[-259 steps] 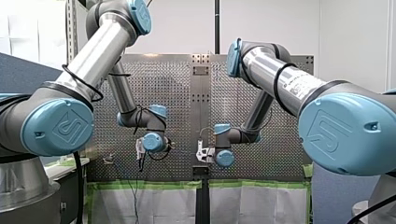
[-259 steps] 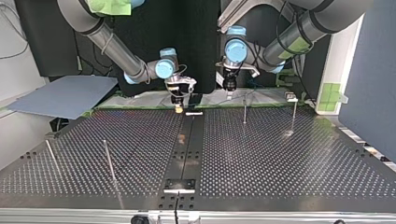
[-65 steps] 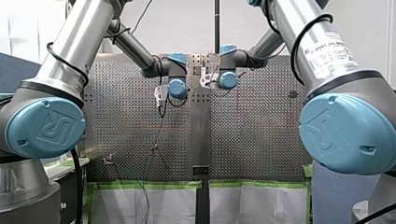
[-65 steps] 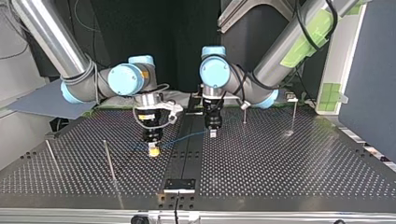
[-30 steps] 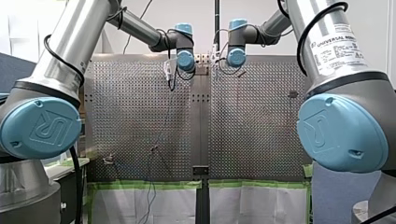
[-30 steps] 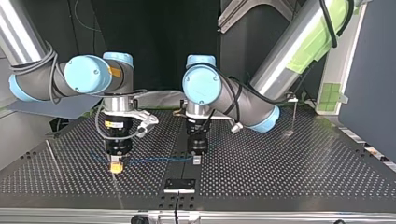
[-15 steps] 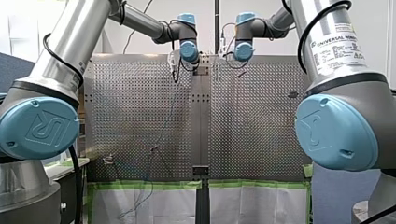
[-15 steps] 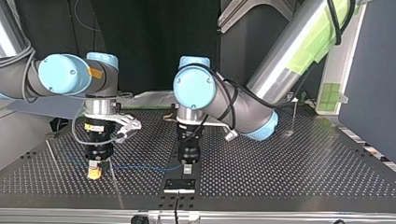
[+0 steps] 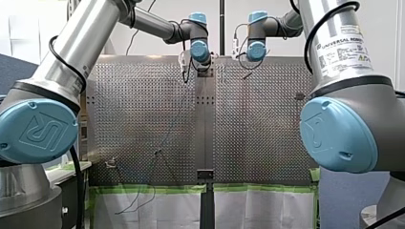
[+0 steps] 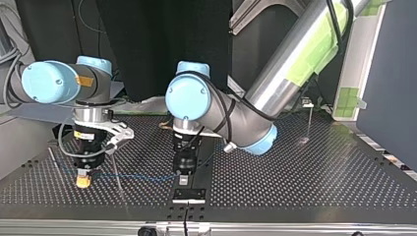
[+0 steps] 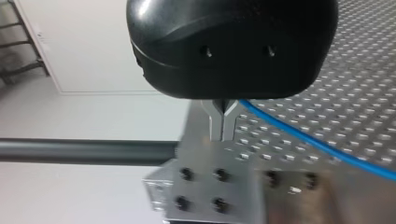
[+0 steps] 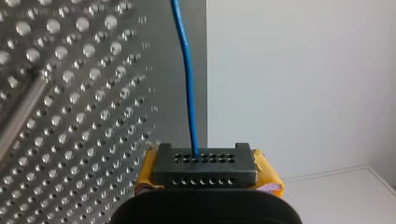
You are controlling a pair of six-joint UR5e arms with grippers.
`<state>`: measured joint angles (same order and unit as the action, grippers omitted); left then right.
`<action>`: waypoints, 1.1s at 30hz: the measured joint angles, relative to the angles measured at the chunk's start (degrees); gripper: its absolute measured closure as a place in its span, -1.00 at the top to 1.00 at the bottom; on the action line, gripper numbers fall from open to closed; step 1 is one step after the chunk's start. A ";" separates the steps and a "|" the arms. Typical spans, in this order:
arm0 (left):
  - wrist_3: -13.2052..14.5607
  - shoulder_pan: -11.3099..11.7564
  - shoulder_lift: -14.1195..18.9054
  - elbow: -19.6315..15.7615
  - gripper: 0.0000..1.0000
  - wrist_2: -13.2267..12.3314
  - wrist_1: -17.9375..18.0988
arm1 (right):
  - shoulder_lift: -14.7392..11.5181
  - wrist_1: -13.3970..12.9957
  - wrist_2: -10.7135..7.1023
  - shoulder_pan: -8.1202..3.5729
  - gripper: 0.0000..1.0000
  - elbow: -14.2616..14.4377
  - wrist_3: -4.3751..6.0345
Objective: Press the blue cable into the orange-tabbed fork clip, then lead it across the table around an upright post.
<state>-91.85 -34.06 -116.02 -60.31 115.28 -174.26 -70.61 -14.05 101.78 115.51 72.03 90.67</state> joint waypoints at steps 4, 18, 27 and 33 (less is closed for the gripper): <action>-0.05 0.18 -0.02 1.02 -1.00 -0.65 -0.04 | -0.01 0.17 -0.04 -0.83 -1.00 0.04 0.24; -0.62 -2.08 -5.46 6.95 -1.00 -1.18 -5.04 | 0.07 0.84 -0.08 -4.06 -1.00 0.08 0.91; -1.59 -3.01 -9.58 11.79 -1.00 -2.06 -7.79 | 0.09 1.02 -0.10 -5.76 -1.00 0.08 1.10; -1.73 -3.03 -10.02 15.01 -1.00 -2.13 -7.94 | 0.11 2.23 -1.30 -6.78 -1.00 0.08 1.11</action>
<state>-93.58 -37.10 -126.04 -45.30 113.15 -182.19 -70.50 -11.82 100.48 108.73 72.10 91.78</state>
